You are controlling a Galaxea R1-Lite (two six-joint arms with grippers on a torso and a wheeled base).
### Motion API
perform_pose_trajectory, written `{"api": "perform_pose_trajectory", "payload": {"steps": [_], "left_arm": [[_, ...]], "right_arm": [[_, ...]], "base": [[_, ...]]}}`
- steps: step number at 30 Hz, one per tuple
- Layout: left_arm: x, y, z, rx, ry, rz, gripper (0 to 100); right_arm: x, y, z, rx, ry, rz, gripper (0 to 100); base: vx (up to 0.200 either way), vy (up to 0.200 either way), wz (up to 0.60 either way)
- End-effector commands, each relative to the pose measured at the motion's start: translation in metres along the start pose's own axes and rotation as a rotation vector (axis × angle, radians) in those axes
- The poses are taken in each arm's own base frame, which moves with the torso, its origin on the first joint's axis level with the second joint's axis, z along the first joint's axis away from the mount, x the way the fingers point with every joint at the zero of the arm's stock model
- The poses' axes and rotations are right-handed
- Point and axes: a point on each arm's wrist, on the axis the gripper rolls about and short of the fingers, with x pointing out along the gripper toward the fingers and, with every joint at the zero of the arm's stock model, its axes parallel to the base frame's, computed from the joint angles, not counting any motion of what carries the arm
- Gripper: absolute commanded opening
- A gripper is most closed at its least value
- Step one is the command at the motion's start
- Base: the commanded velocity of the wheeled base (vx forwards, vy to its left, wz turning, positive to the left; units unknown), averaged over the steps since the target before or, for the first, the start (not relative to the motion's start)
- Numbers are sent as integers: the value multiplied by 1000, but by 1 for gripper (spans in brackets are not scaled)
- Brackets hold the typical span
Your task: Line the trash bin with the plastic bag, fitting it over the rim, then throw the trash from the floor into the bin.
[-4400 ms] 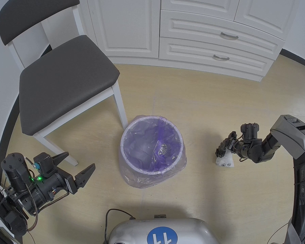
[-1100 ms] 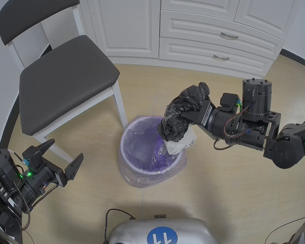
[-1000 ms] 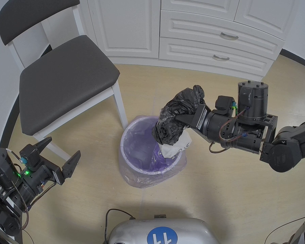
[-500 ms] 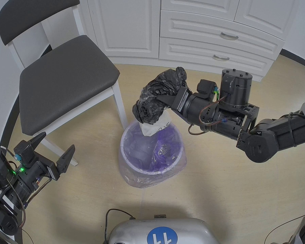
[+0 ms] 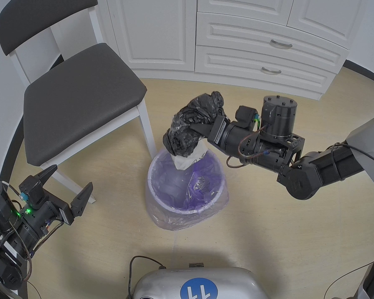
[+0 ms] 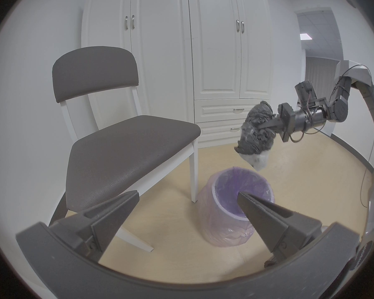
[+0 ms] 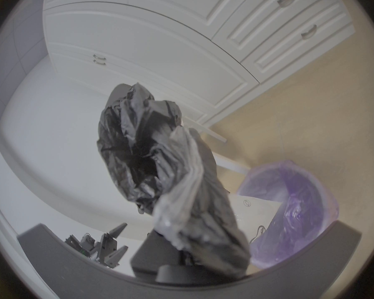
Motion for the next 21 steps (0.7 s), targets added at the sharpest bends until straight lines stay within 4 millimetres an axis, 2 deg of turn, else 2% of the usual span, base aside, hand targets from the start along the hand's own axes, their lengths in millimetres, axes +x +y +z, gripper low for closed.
{"api": "perform_pose_trajectory", "payload": {"steps": [1, 7, 8, 16, 21], "left_arm": [[0, 0, 0, 1, -3, -3, 100], [-2, 0, 2, 2, -12, 1, 100], [-3, 1, 5, 4, -26, 5, 100], [-7, 2, 11, 17, -63, 16, 100], [-7, 3, 12, 19, -67, 18, 100]], "right_arm": [[-5, -11, -21, 21, 61, -40, 0], [-7, -19, -31, 37, 90, -67, 0], [-6, -26, -38, 45, 113, -88, 0], [15, -54, -60, 58, 139, -142, 0], [34, -79, -71, 60, 108, -202, 0]], "base": [[0, 0, 0], [0, 0, 0], [0, 0, 0], [0, 0, 0], [0, 0, 0]]}}
